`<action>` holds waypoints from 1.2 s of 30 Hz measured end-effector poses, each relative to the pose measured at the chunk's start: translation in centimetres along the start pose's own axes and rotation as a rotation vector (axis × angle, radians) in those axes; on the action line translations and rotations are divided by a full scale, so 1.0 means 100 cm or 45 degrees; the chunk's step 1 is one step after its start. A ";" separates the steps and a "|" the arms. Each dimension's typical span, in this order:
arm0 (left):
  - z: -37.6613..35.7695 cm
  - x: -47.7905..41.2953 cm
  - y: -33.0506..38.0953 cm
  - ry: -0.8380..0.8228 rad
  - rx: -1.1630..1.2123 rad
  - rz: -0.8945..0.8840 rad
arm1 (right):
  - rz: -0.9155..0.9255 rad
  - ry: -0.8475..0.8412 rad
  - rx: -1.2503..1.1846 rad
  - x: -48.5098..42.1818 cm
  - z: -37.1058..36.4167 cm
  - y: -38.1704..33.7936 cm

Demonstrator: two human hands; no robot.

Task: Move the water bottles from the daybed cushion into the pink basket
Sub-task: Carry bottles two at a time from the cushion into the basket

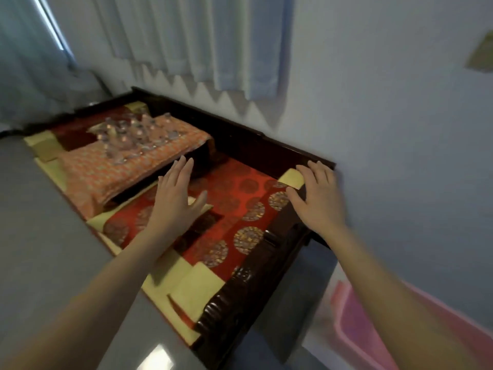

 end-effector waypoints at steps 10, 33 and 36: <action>0.137 0.062 -0.223 0.069 -0.134 0.368 | 0.321 -0.092 -0.067 -0.020 -0.109 -0.231; 0.203 -0.093 -0.633 0.098 -0.270 0.692 | 0.409 -0.262 -0.152 -0.266 -0.364 -0.519; 0.202 -0.122 -0.684 0.059 -0.261 0.667 | 0.368 -0.259 -0.158 -0.291 -0.393 -0.549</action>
Point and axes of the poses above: each hand's wrist, its own x-axis away from the middle knuckle, its own z-axis out of the back of the hand, y = z × x, the point moved 4 cm from there along -x, towards the middle knuckle, and after that the axes turned 3 degrees about -z, right-handed, at the moved point
